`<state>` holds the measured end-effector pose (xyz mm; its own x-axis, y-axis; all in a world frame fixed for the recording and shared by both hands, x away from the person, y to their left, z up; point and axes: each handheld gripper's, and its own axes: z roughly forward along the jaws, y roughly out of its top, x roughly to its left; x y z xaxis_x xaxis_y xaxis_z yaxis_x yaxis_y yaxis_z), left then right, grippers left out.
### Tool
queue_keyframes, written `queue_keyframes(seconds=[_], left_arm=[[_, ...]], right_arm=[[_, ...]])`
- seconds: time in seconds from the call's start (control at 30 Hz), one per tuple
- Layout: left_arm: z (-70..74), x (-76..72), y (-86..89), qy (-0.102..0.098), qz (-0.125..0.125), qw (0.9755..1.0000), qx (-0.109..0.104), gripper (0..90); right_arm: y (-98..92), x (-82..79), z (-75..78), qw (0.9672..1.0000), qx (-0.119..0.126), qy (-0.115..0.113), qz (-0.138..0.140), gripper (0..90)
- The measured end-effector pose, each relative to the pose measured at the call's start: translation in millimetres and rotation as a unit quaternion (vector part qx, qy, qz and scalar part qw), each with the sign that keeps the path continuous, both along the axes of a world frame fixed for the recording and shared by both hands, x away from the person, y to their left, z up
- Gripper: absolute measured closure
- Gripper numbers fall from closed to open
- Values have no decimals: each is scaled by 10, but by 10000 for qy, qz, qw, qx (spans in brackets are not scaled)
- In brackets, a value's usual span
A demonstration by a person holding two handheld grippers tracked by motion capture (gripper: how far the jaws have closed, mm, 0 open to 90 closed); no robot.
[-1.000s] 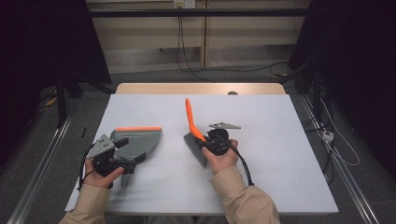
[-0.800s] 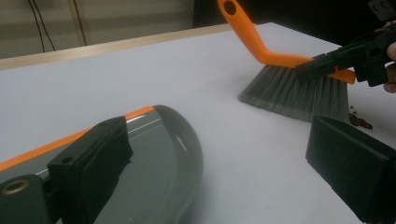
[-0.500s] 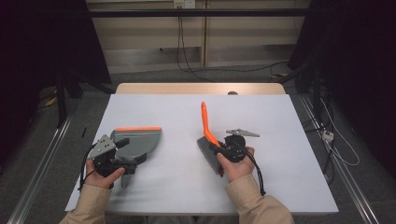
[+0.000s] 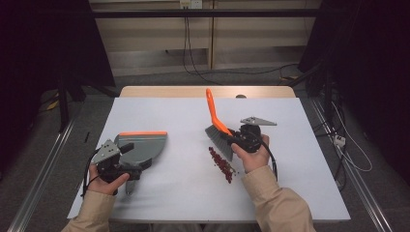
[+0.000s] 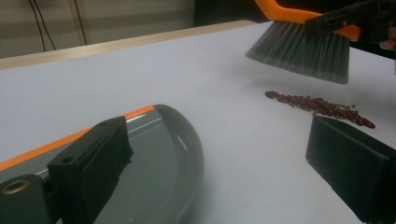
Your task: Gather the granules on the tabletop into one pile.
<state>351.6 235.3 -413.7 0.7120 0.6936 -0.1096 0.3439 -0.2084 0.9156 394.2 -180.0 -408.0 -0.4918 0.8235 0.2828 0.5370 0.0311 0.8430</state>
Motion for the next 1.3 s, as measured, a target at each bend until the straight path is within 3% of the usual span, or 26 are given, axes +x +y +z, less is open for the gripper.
queue_keyframes(seconds=[0.13, 0.23, 0.4, 0.5, 0.57, 0.77, 0.93, 1.3], left_arm=[[-9, 10, 0, 8, 12, 10000, 5, 61], [-11, 15, -1, 24, 35, 10000, 3, 61], [-20, 20, -11, 40, 41, 10000, 11, 61], [-23, 21, -16, 46, 33, 10000, 29, 61], [-25, 20, -17, 47, 30, 10000, 28, 61], [-28, 23, -9, 61, 46, 10000, 23, 61], [-26, 24, -2, 58, 48, 10000, 1, 61], [-22, 20, 21, 68, 91, 9999, -79, 61]], right_arm=[[-101, 161, -103, 9978, -319, -337, 467, 712], [-147, 269, -153, 9926, -708, -511, 844, 712], [-149, 400, -189, 9774, -1142, -902, 1537, 712], [-154, 450, -219, 9743, -1097, -939, 1730, 712], [-149, 471, -240, 9690, -1197, -1029, 1899, 713], [-112, 513, -289, 9463, -1473, -1266, 2585, 712], [-66, 506, -283, 9308, -1620, -1426, 2949, 712], [-82, 384, -266, 9147, -1739, -1422, 3359, 712]])
